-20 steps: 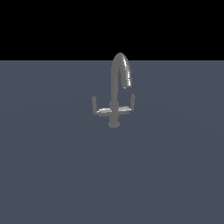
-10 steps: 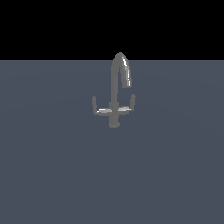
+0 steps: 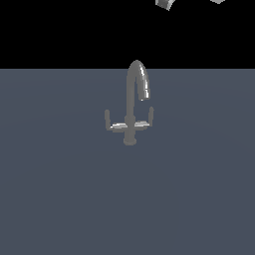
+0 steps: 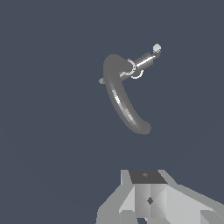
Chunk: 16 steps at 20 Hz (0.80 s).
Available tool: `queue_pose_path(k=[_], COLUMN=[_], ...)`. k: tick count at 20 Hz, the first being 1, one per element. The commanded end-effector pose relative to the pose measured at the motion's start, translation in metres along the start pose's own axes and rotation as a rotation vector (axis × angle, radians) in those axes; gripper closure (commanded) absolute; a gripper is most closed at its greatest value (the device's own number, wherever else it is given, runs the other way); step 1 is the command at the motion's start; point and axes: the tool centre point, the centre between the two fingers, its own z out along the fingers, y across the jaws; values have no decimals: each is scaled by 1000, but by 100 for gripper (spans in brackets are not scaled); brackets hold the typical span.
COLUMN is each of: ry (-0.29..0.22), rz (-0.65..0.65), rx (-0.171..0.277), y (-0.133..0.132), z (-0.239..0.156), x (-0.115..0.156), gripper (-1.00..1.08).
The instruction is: Turn on the faucet by rotating a designated handle.
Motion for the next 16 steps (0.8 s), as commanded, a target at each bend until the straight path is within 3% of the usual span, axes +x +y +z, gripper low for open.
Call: queue_pose_path(k=[1,16], ry=[-22,-157], rz=[17,116], rx=[42,287], y=[6,37], z=[6,51], x=[15,97], gripper=[108,108])
